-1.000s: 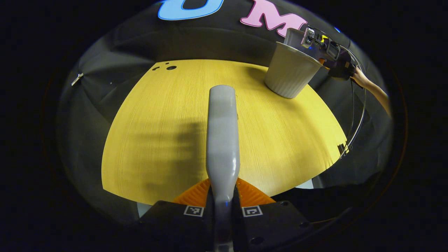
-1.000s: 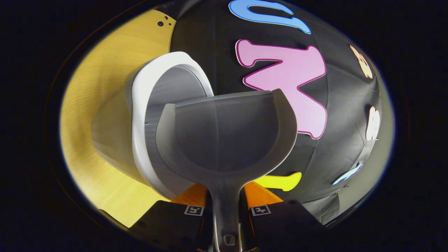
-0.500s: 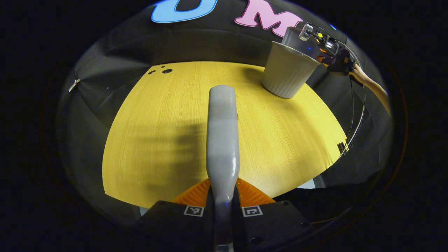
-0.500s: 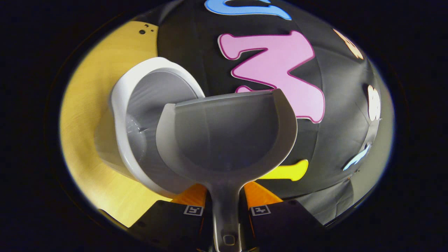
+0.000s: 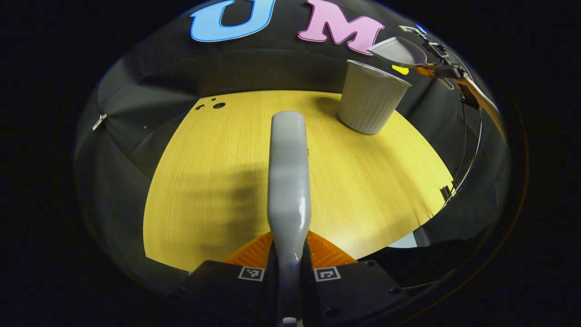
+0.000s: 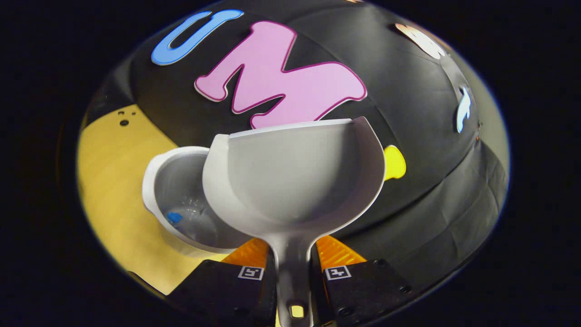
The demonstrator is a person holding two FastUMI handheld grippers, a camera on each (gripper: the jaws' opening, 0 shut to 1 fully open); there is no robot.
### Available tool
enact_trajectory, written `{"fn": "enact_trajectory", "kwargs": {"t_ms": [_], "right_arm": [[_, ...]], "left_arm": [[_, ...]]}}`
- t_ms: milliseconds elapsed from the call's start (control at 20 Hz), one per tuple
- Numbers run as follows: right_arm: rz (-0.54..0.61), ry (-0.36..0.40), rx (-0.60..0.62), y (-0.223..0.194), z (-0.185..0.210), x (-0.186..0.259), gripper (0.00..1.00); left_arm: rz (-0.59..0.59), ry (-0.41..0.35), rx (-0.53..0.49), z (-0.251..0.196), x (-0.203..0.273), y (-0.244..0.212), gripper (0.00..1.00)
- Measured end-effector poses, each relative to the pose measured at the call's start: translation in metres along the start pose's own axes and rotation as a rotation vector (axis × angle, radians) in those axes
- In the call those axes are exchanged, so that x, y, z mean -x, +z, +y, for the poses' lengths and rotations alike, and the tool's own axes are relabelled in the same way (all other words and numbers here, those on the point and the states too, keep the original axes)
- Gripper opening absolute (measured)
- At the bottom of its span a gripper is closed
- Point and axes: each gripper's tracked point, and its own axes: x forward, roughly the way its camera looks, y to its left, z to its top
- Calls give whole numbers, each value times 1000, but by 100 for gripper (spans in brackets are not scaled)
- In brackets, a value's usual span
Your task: Pick up the small broom and dustpan from the desktop, sweep the trash into the dustpan with the broom, and then empty the trash into the garbage bin.
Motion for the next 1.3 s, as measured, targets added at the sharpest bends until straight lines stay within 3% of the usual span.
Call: {"fn": "enact_trajectory", "kwargs": {"t_ms": [250,450,500,600,650,700,750,800,1150,1200,1250,1300], "right_arm": [[38,146,-303,4,19,14,34],[59,267,-459,6,40,22,34],[76,309,-497,5,48,26,40],[102,373,-541,4,59,39,27],[106,398,-540,-1,67,52,34],[108,420,-530,-6,75,66,34],[112,447,-520,-10,83,79,27],[118,479,-510,-14,94,90,34],[224,692,-418,-61,184,151,34],[243,724,-410,-68,199,159,41],[260,746,-404,-74,211,164,34],[281,763,-397,-81,223,168,34]], "left_arm": [[-6,-11,-7,-13,3,-1,25],[-6,-19,8,-16,4,-4,25],[-5,-20,12,-17,5,-5,25],[-2,-20,13,-18,6,-8,25],[0,-16,15,-18,6,-10,25],[3,-12,19,-16,6,-12,25],[9,-9,29,-15,4,-16,25],[15,-8,40,-14,2,-18,25],[46,17,76,-3,-17,-26,25],[48,23,79,0,-20,-25,25],[52,30,84,3,-24,-26,25],[55,36,92,6,-26,-26,25]]}}
